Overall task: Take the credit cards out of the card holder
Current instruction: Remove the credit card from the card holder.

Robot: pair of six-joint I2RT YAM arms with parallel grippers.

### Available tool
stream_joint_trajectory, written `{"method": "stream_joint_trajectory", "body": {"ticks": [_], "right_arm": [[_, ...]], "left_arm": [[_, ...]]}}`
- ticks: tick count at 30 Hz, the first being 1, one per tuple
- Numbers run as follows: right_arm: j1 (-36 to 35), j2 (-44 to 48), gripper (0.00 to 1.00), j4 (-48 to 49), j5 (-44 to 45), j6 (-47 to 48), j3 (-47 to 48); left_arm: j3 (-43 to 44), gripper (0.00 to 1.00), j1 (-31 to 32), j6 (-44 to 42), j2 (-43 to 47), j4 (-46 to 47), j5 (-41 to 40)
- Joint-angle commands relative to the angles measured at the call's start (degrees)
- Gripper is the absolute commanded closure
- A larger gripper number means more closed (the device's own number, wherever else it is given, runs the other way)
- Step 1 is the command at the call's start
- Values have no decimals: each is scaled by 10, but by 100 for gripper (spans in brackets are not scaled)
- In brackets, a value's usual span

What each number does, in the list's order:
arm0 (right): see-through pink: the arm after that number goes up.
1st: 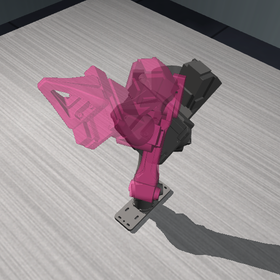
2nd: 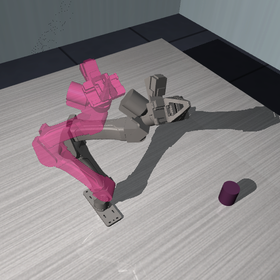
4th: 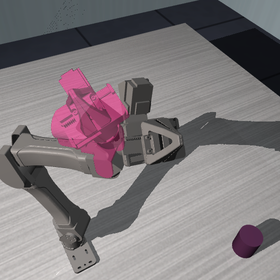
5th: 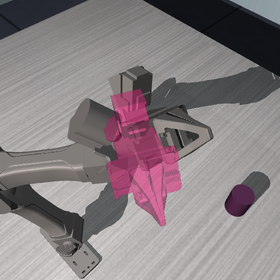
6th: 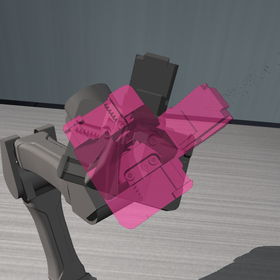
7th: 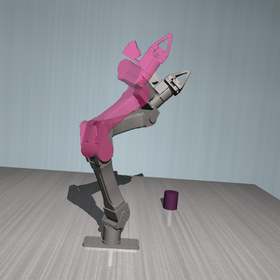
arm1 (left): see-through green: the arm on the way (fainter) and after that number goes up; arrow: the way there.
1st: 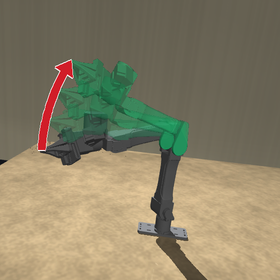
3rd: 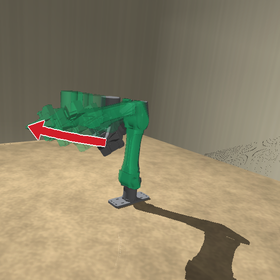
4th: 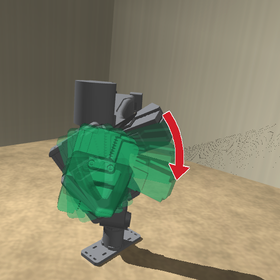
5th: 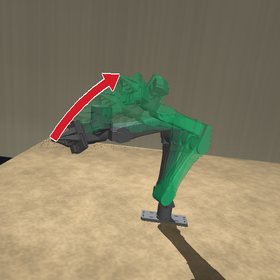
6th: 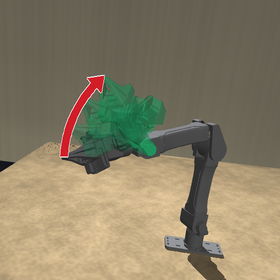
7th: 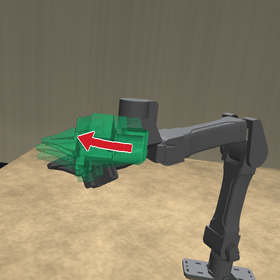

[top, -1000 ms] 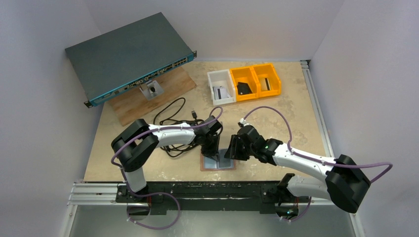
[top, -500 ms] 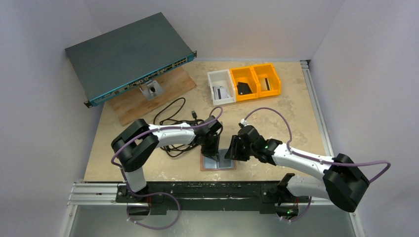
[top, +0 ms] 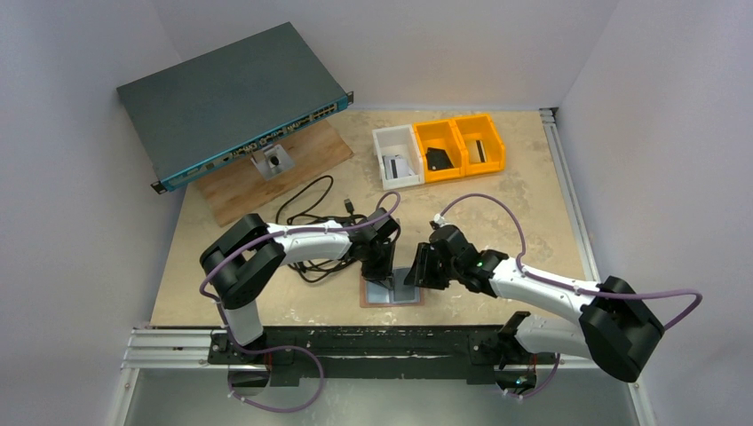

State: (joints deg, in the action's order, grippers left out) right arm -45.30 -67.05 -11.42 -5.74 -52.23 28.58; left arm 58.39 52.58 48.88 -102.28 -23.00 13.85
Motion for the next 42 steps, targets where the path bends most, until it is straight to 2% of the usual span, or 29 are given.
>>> {"method": "stream_joint_trajectory", "body": {"ticks": [1,6,27,42], "right_arm": [[2,-1,65,25,-14,5,-5],[2,12,64,2,0,5,-8],[2,-10,64,39,-32,19,15],[2,15,62,28,-46,14,30]], "left_arm": [[-1,100,4,-4,-15,-17,-32],[0,100,4,-4,-16,-17,-32],[1,100,5,-7,-13,-20,-29],[8,100,5,-17,29,-23,-30]]}}
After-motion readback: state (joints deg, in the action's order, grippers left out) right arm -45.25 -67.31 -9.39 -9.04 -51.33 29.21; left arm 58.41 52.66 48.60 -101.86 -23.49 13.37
